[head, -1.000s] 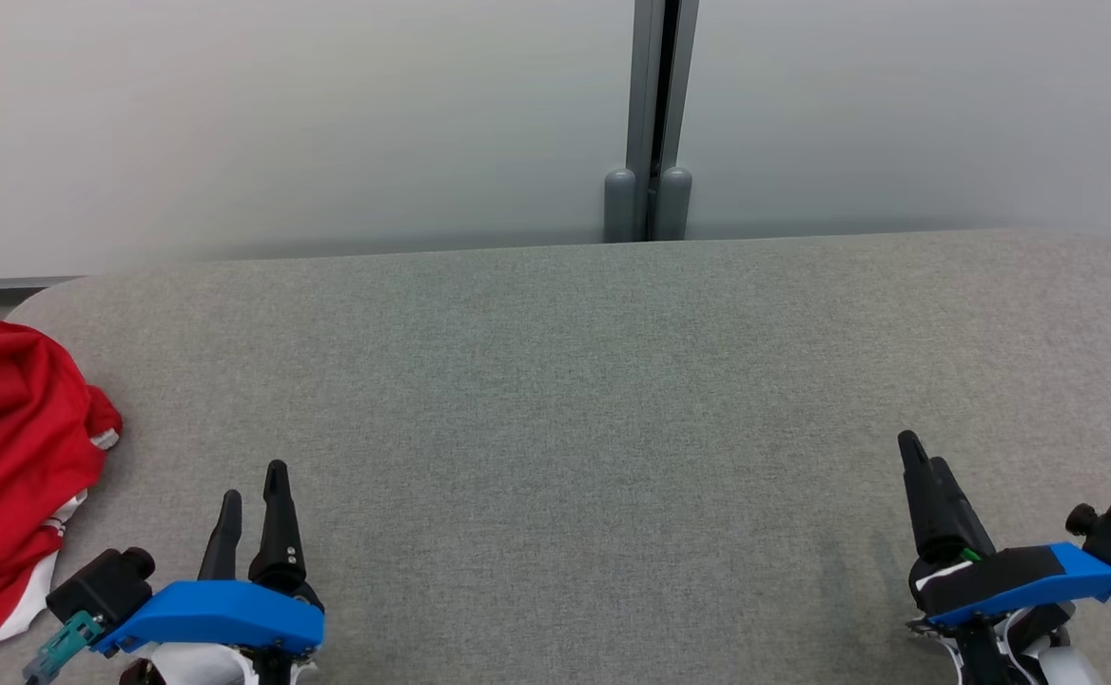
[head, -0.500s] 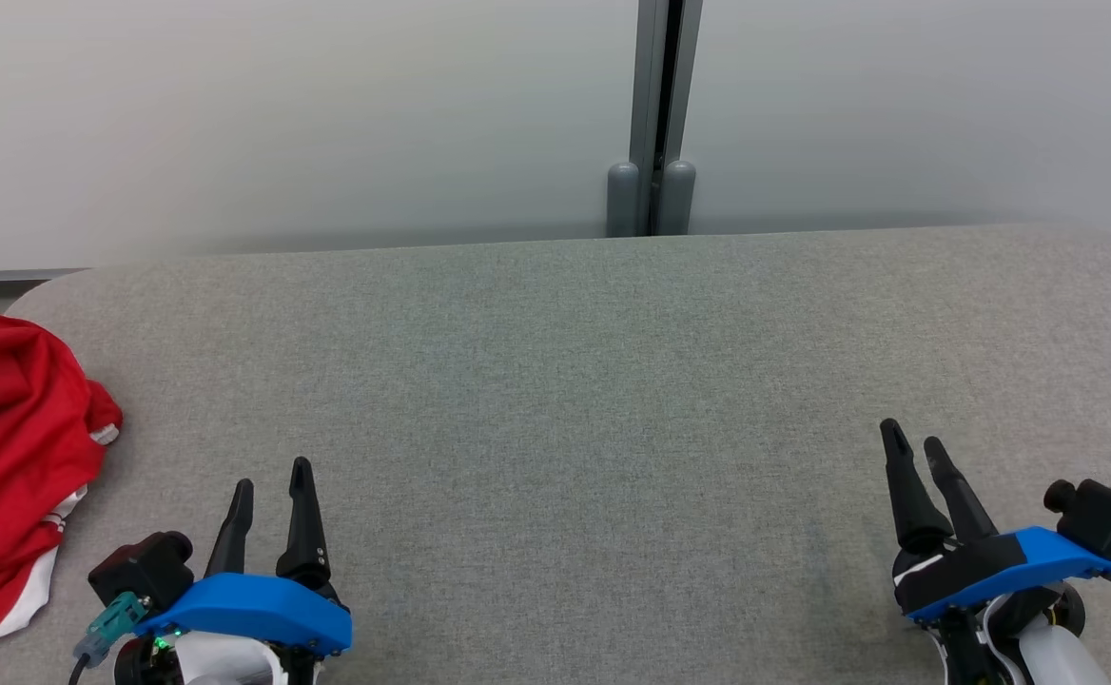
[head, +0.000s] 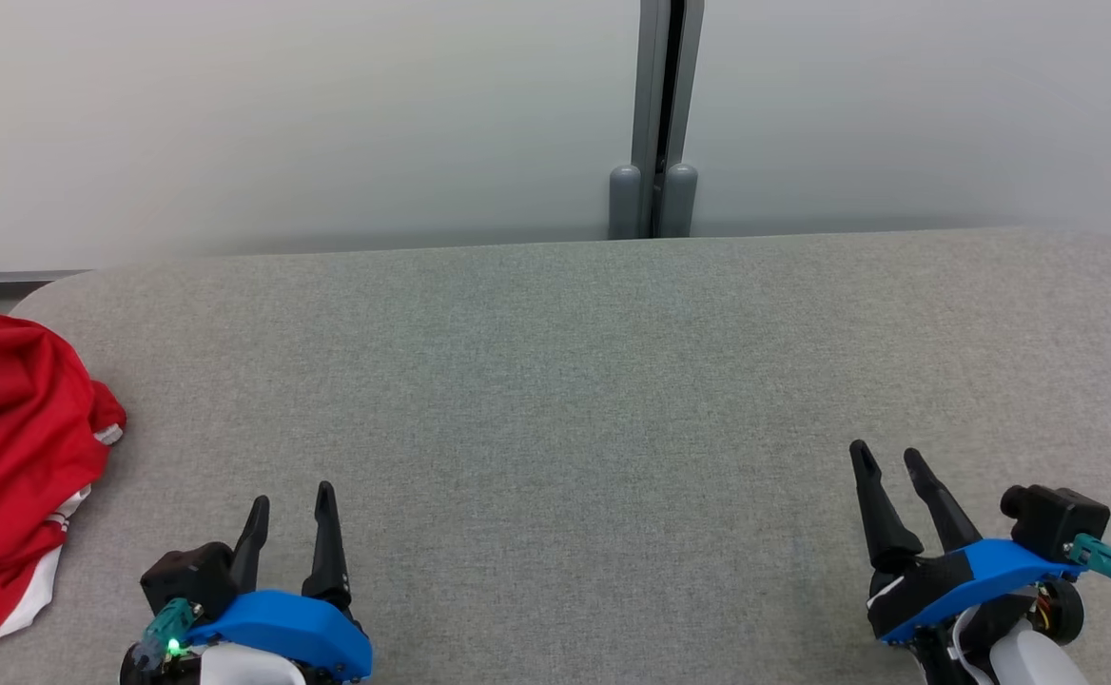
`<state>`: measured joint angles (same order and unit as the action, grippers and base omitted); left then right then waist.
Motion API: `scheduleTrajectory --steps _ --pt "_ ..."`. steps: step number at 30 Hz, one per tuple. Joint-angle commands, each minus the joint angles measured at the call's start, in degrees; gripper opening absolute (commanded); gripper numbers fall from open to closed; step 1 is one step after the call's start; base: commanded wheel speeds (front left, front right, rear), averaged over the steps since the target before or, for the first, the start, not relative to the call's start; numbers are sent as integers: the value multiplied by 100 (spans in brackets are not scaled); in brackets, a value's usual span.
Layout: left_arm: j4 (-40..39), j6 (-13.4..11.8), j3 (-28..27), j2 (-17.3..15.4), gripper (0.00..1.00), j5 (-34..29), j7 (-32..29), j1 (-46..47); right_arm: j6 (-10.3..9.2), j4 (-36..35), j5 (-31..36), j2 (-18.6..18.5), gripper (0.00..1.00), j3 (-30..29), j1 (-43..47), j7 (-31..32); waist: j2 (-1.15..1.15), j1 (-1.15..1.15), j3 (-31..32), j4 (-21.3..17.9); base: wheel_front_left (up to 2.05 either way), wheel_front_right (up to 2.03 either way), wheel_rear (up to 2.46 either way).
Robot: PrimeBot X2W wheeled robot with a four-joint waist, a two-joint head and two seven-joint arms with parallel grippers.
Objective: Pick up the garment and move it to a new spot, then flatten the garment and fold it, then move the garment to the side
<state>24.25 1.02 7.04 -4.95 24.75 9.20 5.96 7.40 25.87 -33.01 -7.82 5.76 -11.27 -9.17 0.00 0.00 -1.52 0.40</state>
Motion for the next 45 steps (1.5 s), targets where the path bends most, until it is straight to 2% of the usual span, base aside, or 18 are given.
scheduleTrajectory --steps 1,11,25,45 --pt "8 -44 52 -34 100 -174 57 104 12 12 189 -59 100 33 -115 -60 0 0 2 8 0 0 0" --pt "158 -227 125 -7 100 -707 203 12 11 225 1018 -74 100 68 -91 -208 0 0 32 38 0 0 0" --pt "100 -430 86 28 100 -1318 372 -76 9 276 1848 151 100 -451 4 -373 0 0 14 54 0 0 0" --pt "140 -445 -20 125 100 -2146 579 -200 10 576 2670 181 100 -406 -46 -584 0 0 -70 153 0 0 0"
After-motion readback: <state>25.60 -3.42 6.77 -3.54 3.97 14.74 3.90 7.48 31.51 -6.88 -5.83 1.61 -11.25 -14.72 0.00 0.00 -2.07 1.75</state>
